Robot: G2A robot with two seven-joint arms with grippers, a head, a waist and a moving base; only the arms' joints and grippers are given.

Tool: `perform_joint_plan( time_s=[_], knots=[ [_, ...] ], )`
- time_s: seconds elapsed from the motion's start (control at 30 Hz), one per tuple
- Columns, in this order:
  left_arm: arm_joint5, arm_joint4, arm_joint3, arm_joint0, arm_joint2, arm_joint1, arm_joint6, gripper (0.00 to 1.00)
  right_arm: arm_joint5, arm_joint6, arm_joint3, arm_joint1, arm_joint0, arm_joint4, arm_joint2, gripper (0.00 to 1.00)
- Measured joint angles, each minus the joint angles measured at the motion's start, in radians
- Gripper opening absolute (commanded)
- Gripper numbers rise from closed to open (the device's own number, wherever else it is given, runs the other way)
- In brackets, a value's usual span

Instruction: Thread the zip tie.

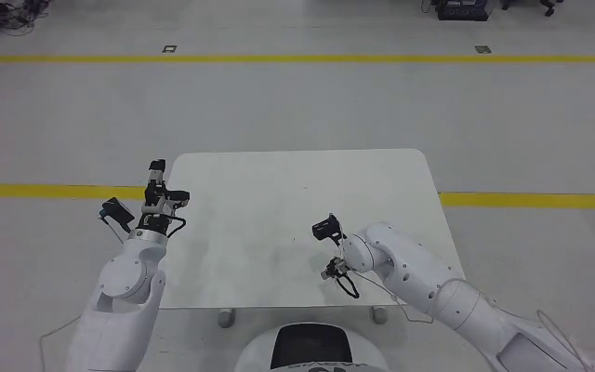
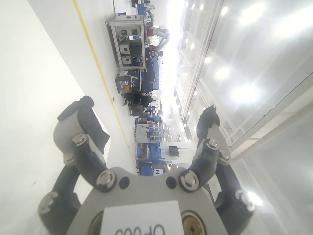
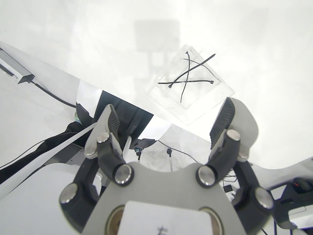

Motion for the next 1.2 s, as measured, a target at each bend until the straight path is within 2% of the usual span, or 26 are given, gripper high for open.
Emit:
perform_joint_plan(
  time_s=[0.13,0.4,0.57,0.6,0.63,0.67,0.8,1.03,1.2],
  knots=[
    [0.0,0.0,0.0,0.0,0.0,0.0,0.0,1.0,0.008,-0.083,0.017,0.001,-0.023,0.015,0.032,1.0],
    [0.0,0.0,0.0,0.0,0.0,0.0,0.0,1.0,0.005,-0.083,0.016,0.001,-0.023,0.012,0.03,1.0],
    [0.0,0.0,0.0,0.0,0.0,0.0,0.0,1.0,-0.04,-0.101,0.019,-0.001,-0.027,-0.011,0.027,1.0],
    [0.0,0.0,0.0,0.0,0.0,0.0,0.0,1.0,-0.045,-0.101,0.017,-0.001,-0.029,-0.01,0.032,0.85],
    [0.0,0.0,0.0,0.0,0.0,0.0,0.0,1.0,-0.05,-0.102,0.015,0.0,-0.03,-0.009,0.037,0.58],
    [0.0,0.0,0.0,0.0,0.0,0.0,0.0,1.0,-0.054,-0.102,0.012,0.001,-0.031,-0.008,0.043,0.47],
    [0.0,0.0,0.0,0.0,0.0,0.0,0.0,1.0,-0.073,-0.089,0.002,0.008,-0.038,-0.026,0.065,0.35],
    [0.0,0.0,0.0,0.0,0.0,0.0,0.0,1.0,-0.12,-0.062,0.004,0.01,-0.046,-0.053,0.072,0.29],
    [0.0,0.0,0.0,0.0,0.0,0.0,0.0,1.0,-0.132,-0.076,0.022,0.004,-0.049,-0.051,0.071,0.25]
  ],
)
